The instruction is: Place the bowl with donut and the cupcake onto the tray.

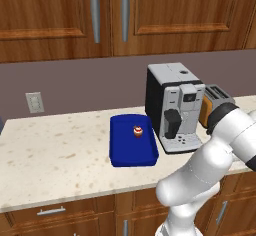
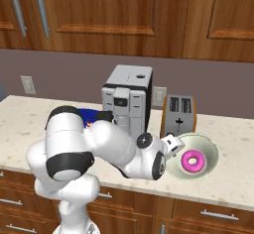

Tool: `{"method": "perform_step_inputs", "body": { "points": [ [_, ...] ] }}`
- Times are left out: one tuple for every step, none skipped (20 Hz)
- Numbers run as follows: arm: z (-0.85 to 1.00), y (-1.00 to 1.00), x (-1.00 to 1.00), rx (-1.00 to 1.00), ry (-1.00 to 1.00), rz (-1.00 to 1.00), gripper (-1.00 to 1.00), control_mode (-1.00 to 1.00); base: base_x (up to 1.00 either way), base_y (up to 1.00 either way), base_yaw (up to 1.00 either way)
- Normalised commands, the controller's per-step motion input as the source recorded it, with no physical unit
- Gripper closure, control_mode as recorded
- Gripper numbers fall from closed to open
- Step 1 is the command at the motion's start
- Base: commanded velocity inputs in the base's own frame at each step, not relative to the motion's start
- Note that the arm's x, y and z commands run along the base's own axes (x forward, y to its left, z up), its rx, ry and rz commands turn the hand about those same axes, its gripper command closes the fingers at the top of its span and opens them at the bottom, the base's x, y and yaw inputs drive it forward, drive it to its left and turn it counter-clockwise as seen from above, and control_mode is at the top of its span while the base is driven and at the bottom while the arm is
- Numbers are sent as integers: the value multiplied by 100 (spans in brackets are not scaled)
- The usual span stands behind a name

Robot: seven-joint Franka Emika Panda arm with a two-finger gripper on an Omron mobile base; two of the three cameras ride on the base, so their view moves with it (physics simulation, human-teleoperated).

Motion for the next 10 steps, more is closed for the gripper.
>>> {"method": "perform_step_inputs", "body": {
  "points": [
    [37,-5,0,0,-1,0,100,-100,0,0,0],
    [40,-4,0,0,0,0,100,-100,0,0,0],
    [47,0,0,0,-1,0,100,-100,0,0,0],
    [58,0,0,0,-1,0,100,-100,0,0,0],
    [66,0,0,0,-2,0,100,-100,0,0,0],
    [73,0,0,0,-2,0,100,-100,0,0,0],
    [76,0,0,0,-1,0,100,-100,0,0,0],
    [78,0,0,0,-1,0,100,-100,0,0,0],
    [81,0,0,0,-1,0,100,-100,0,0,0],
    [85,0,0,0,-1,0,100,-100,0,0,0]
  ]
}}
